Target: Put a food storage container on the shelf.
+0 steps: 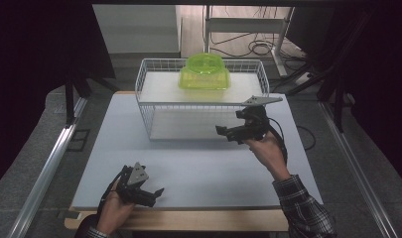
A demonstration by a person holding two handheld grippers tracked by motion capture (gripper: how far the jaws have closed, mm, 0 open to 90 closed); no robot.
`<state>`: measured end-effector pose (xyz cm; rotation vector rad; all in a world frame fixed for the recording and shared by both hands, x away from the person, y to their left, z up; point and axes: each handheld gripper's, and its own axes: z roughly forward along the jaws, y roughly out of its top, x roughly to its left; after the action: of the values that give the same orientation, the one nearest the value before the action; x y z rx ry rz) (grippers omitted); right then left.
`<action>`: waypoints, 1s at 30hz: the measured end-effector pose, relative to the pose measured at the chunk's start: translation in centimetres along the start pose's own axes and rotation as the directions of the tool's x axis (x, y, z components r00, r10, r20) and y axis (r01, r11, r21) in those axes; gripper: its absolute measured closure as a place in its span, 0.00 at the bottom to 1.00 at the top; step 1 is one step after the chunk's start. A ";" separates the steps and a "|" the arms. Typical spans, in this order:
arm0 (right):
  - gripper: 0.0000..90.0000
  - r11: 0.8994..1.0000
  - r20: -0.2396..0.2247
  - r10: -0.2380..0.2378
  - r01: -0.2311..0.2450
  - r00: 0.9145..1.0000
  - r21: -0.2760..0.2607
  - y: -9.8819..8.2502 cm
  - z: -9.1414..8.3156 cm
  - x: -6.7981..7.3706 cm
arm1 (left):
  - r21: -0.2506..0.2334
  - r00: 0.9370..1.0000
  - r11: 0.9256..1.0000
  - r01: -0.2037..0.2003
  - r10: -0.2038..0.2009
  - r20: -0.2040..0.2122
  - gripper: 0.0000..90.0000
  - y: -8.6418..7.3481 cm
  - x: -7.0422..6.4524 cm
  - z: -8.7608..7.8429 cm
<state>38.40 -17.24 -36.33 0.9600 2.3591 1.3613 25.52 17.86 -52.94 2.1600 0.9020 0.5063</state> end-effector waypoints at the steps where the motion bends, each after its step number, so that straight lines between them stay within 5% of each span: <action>1: 0.03 1.000 0.002 -0.003 0.003 1.000 0.000 -0.2 0.0 0.0 | 0.000 1.000 1.000 0.000 0.000 0.000 0.00 0.0 0.0 0.0; 18: 0.01 0.999 0.043 -0.034 0.033 0.999 0.011 -4.5 0.0 0.4 | 0.006 1.000 1.000 -0.006 0.006 -0.006 0.00 0.0 0.0 0.1; 30: 0.01 1.000 0.069 -0.008 0.007 0.998 0.013 -7.4 -0.5 0.1 | 0.010 1.000 1.000 -0.013 0.013 -0.009 0.00 0.0 -0.1 0.1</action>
<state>35.00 -20.12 -42.29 0.9846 2.3204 1.2909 25.51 17.77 -53.04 2.1753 0.8975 0.5189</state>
